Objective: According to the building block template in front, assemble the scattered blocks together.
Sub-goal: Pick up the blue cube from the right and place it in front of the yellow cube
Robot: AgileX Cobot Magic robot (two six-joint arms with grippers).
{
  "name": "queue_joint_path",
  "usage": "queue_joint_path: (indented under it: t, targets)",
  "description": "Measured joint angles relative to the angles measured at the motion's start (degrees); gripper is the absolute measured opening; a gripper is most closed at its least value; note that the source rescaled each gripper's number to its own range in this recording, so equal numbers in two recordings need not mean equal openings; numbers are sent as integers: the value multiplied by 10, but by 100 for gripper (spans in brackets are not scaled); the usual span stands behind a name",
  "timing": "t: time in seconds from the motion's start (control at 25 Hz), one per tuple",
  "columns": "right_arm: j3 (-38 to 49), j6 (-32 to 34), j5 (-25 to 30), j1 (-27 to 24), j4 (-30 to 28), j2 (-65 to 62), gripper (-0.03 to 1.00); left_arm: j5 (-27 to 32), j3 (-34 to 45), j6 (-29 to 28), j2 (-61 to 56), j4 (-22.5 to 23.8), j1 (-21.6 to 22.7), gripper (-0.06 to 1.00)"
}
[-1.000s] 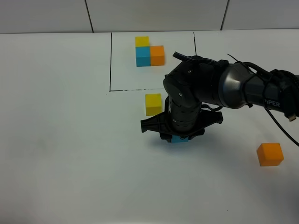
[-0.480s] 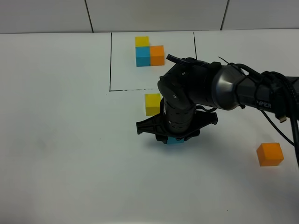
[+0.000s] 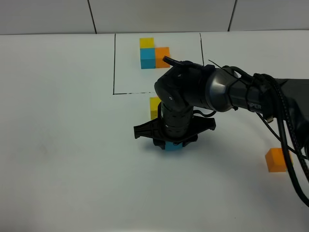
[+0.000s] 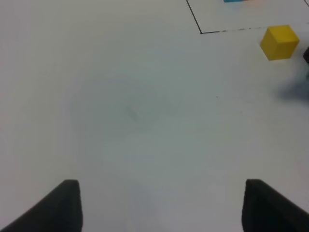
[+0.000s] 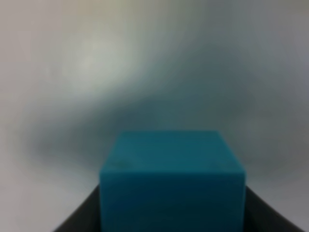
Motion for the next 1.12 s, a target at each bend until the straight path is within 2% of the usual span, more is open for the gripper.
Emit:
queue_joint_path:
  t: [0.4,1.12]
  targets:
    - [-100,0,18,14,35,76,2,0,0,0,0,0,0,48]
    - [-110,5,-6,-13,48,90,2,0,0,0,0,0,0,48]
